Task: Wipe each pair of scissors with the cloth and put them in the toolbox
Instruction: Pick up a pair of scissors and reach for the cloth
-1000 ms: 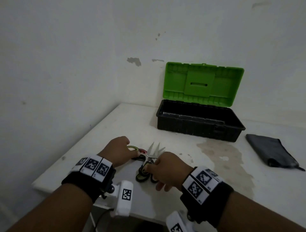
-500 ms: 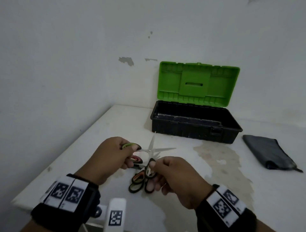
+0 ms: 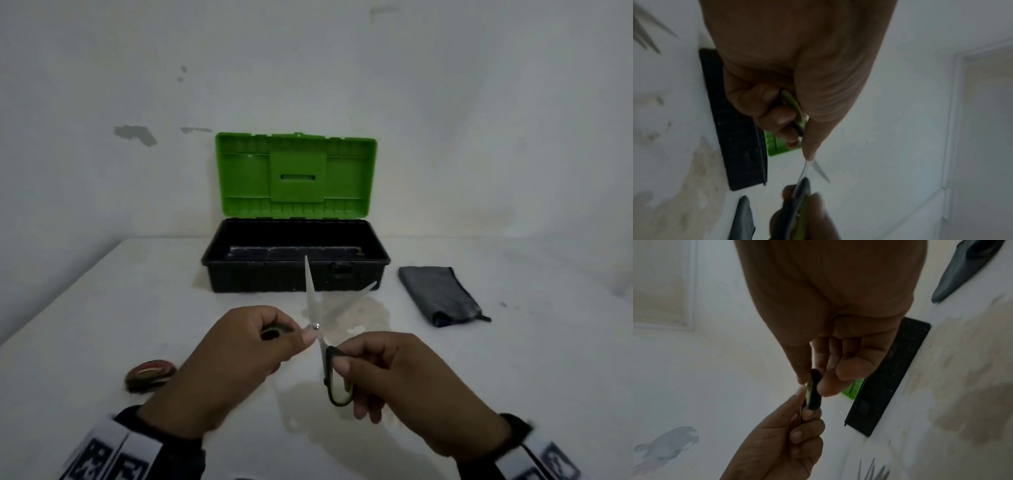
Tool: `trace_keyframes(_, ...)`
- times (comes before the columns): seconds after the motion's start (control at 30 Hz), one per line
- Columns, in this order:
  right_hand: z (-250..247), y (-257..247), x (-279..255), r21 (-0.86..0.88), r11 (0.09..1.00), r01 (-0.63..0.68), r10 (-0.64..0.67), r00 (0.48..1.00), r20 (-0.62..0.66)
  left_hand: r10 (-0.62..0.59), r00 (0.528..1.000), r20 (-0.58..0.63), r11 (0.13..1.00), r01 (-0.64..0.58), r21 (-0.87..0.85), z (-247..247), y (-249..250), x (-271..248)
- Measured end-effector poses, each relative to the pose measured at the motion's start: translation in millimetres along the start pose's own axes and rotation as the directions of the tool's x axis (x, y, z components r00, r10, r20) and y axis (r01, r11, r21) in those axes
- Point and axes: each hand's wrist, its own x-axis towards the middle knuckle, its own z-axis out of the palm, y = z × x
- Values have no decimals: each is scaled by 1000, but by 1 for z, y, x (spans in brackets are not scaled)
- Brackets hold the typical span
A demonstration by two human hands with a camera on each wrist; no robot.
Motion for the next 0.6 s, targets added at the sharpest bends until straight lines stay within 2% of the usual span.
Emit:
trace_keyframes(0.07, -28, 4, 2, -19, 999, -37, 36, 997, -67, 29, 999, -35, 1000, -29, 5, 24, 0, 12)
trace_keyframes(0.13, -60, 13, 8, -63, 992, -107, 92, 976, -198, 42, 997, -64, 999, -41, 20, 44, -1, 25)
trace_keyframes(0.23, -123, 36, 29, -193, 942, -276, 181, 898, -401, 23, 997, -74, 1000, -24, -3, 68, -2, 42)
trace_keyframes(0.3, -166, 54, 48, -275, 871, -408, 243, 842, -481, 8, 998, -68, 1000, -8, -1, 81, -4, 53)
trace_keyframes(0.43, -212, 73, 73, -393, 700, -596, 324, 755, -570, -4, 998, -55, 1000, 4, 11, 106, -6, 72)
trace_keyframes(0.53, -223, 76, 87, -493, 589, -640, 327, 747, -579, -10, 999, -44, 1000, 11, 27, 123, -8, 83)
trace_keyframes(0.6, -228, 84, 98, -507, 565, -651, 357, 747, -561, -19, 999, -37, 1000, 20, 22, 132, -8, 87)
